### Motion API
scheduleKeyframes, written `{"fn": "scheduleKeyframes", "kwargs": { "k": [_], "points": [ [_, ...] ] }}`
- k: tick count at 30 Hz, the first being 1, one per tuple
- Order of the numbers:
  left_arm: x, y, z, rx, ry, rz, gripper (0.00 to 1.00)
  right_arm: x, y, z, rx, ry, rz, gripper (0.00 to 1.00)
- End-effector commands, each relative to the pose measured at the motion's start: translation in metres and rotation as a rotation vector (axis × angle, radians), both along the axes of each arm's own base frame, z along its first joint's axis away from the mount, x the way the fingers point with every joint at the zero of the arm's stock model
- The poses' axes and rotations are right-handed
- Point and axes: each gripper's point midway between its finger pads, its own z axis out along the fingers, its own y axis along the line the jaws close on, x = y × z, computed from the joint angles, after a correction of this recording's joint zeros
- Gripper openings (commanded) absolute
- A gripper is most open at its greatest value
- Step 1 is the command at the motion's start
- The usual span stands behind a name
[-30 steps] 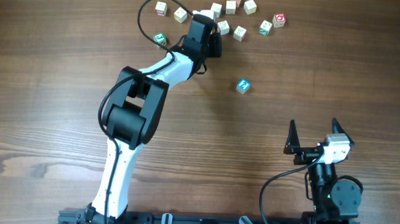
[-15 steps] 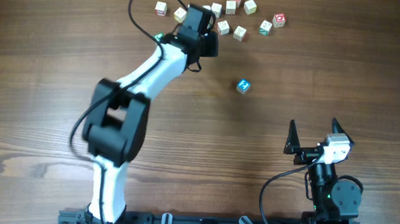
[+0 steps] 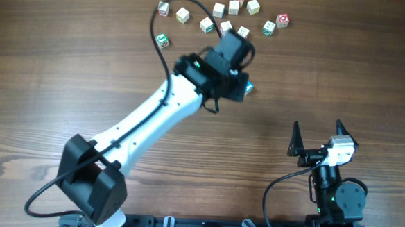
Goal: Form a circle
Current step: 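Carry the yellow 'K' block beside the blue '2' and release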
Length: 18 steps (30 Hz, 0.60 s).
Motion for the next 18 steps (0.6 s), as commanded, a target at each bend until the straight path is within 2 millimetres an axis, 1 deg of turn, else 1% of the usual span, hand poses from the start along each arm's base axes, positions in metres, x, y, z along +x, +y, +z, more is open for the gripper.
{"fn": "scheduleKeyframes", "kwargs": {
  "k": [1, 3, 7, 11, 14, 18],
  "points": [
    [-0.022, -0.011, -0.044, 0.032, 0.035, -0.047, 0.29, -0.001, 0.002, 0.001, 0.002, -0.007, 0.015, 1.0],
    [-0.023, -0.02, -0.06, 0.029, -0.016, -0.116, 0.3, -0.001, 0.002, 0.001, 0.002, -0.007, 0.015, 1.0],
    [-0.023, -0.022, -0.093, 0.01, -0.086, -0.165, 0.3, -0.001, 0.002, 0.001, 0.002, -0.007, 0.015, 1.0],
    [-0.017, -0.027, -0.106, -0.026, -0.175, -0.203, 0.3, -0.001, 0.002, 0.001, 0.002, -0.007, 0.015, 1.0],
    [-0.011, -0.032, -0.116, -0.043, -0.21, -0.211, 0.3, -0.001, 0.002, 0.001, 0.002, -0.007, 0.015, 1.0],
    [-0.004, -0.039, -0.14, -0.034, -0.226, -0.236, 0.31, -0.001, 0.002, 0.001, 0.002, -0.007, 0.015, 1.0]
  ]
}}
